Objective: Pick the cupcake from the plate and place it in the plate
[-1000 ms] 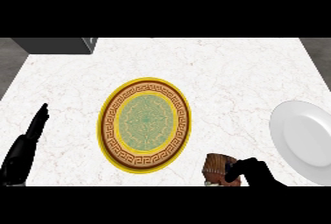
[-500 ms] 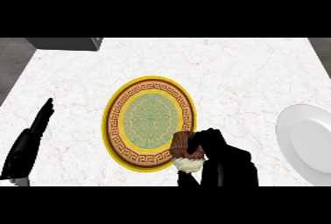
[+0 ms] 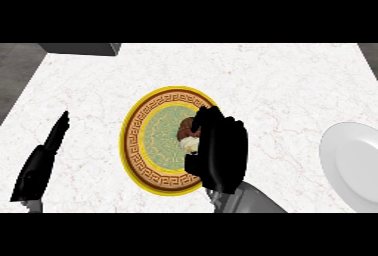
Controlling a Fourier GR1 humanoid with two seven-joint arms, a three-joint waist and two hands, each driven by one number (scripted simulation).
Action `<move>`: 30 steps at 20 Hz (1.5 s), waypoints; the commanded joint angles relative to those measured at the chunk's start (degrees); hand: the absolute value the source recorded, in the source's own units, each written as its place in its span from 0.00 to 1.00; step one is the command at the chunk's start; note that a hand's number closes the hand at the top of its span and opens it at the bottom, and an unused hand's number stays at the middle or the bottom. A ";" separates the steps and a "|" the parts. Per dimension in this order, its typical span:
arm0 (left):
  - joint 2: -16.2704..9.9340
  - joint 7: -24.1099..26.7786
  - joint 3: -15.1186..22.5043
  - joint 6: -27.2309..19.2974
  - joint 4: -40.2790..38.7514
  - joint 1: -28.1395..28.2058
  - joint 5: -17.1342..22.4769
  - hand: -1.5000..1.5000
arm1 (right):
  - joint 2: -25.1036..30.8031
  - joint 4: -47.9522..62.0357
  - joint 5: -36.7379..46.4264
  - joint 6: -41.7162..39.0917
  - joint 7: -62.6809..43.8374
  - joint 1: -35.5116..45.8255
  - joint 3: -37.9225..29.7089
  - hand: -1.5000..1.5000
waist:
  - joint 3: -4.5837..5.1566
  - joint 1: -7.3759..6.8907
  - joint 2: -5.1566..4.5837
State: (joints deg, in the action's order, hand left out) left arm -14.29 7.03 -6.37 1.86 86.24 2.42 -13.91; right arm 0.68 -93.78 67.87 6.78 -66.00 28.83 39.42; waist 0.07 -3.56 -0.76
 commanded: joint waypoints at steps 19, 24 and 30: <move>-1.24 -0.84 -1.16 1.03 -1.75 -2.00 0.25 0.50 | -0.64 21.52 -9.15 41.89 -5.63 12.51 -8.96 0.00 | -0.12 0.75 0.55; 0.24 -0.87 -1.60 -0.09 -1.02 0.23 0.75 0.50 | -0.65 17.63 -3.99 50.31 -6.44 3.81 -11.25 0.00 | -0.12 3.02 1.21; -1.52 0.20 -4.21 0.72 1.69 4.21 2.30 0.50 | -0.66 4.55 -2.60 58.09 1.65 -10.34 -9.64 0.00 | -0.13 3.88 1.32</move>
State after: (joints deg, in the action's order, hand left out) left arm -14.98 7.20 -9.23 1.90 85.70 4.28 -12.76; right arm 0.34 -82.99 63.45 55.00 -60.96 26.18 28.26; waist -0.04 -0.09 0.46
